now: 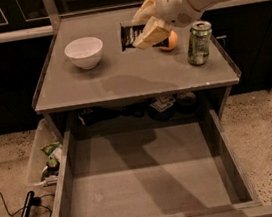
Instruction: Pick rxbar chocolate from top drawer and place on counter
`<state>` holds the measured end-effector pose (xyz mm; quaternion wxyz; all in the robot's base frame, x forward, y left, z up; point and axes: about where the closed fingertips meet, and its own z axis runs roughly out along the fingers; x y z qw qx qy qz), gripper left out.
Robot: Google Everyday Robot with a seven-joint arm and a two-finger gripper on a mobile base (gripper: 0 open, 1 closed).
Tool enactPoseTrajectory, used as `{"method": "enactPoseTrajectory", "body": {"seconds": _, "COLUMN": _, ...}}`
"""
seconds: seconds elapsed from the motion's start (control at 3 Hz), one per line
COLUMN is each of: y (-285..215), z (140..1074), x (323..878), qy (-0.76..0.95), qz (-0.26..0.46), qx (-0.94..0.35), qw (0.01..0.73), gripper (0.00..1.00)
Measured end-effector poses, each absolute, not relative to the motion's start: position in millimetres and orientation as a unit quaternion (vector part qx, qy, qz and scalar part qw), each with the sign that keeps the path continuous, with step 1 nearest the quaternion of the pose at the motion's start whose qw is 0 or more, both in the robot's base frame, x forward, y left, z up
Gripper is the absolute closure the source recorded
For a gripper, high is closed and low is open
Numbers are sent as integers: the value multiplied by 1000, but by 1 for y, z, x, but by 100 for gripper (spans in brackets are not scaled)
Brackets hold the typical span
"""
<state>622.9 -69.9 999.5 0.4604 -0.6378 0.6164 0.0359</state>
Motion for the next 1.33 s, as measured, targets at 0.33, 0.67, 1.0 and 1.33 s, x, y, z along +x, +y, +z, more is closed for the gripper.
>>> {"method": "enactPoseTrajectory", "body": {"seconds": 0.33, "y": -77, "z": 981, "x": 668, "qy": 638, "qz": 36, "qx": -610, "qw": 469, "gripper": 100}}
{"method": "enactPoseTrajectory", "body": {"seconds": 0.67, "y": -78, "z": 963, "x": 707, "qy": 653, "qz": 43, "qx": -590, "qw": 473, "gripper": 100}}
{"method": "enactPoseTrajectory", "body": {"seconds": 1.0, "y": -76, "z": 941, "x": 726, "qy": 679, "qz": 67, "qx": -568, "qw": 460, "gripper": 100}}
{"method": "enactPoseTrajectory", "body": {"seconds": 1.33, "y": -70, "z": 917, "x": 728, "qy": 697, "qz": 107, "qx": -553, "qw": 443, "gripper": 100}}
